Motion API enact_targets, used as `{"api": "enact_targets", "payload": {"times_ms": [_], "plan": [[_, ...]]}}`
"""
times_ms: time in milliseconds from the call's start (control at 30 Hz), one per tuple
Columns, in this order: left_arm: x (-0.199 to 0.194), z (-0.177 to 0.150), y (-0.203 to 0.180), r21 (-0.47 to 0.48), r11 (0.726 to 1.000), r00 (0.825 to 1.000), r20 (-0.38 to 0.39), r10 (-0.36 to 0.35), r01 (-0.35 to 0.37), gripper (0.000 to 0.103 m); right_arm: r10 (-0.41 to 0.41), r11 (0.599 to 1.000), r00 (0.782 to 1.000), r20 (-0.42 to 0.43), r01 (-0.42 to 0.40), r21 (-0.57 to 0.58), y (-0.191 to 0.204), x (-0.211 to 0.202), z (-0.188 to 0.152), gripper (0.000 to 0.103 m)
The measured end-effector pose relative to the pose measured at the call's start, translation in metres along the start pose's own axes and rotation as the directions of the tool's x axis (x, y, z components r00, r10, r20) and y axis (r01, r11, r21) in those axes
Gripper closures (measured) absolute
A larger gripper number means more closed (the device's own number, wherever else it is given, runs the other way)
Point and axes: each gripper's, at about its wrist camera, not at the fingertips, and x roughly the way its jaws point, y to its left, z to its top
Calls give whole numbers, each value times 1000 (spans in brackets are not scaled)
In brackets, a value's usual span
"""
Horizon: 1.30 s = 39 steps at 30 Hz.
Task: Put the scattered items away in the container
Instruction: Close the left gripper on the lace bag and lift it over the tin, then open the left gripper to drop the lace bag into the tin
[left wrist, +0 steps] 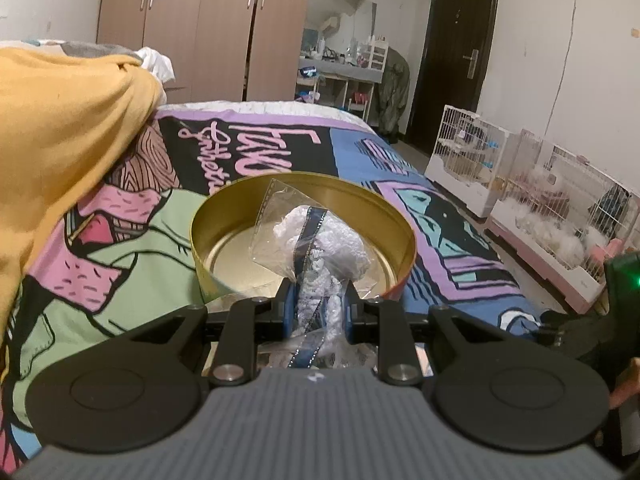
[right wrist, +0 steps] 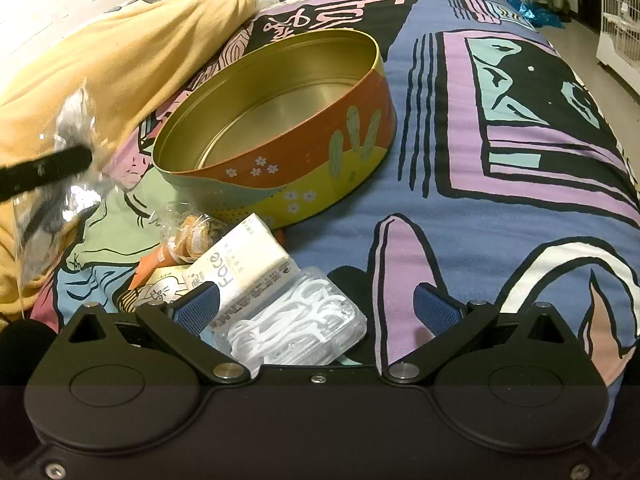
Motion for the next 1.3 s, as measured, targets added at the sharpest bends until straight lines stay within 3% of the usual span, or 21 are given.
{"api": "enact_targets", "payload": {"times_ms": [567,933,967,1000,1067,1200,1300], "plan": [[41,57,-4,63,998,1000,18,13,-14,77,5,1000,1000,-5,-5,2,1,2,0,0],[94,71,-3,58,998,998,-40,38,-36,76,7,1000,1000,-3,-7,5,1,2,0,0],[97,71,-1,49,998,998,-41,47,-45,67,7,1000,1000,-4,-7,5,1,2,0,0],[100,70,1,34,998,997,-38,61,-60,40,7,1000,1000,-4,-7,5,1,2,0,0],[104,69,6,9,994,994,-36,106,-105,20,6,1000,1000,-6,-6,4,1,2,0,0],[98,66,19,-25,992,992,-4,125,-125,0,2,1000,1000,-5,-2,3,1,1,0,0],[90,62,27,-32,992,993,-11,121,-122,0,3,1000,1000,-4,-2,4,1,2,0,0]]}}
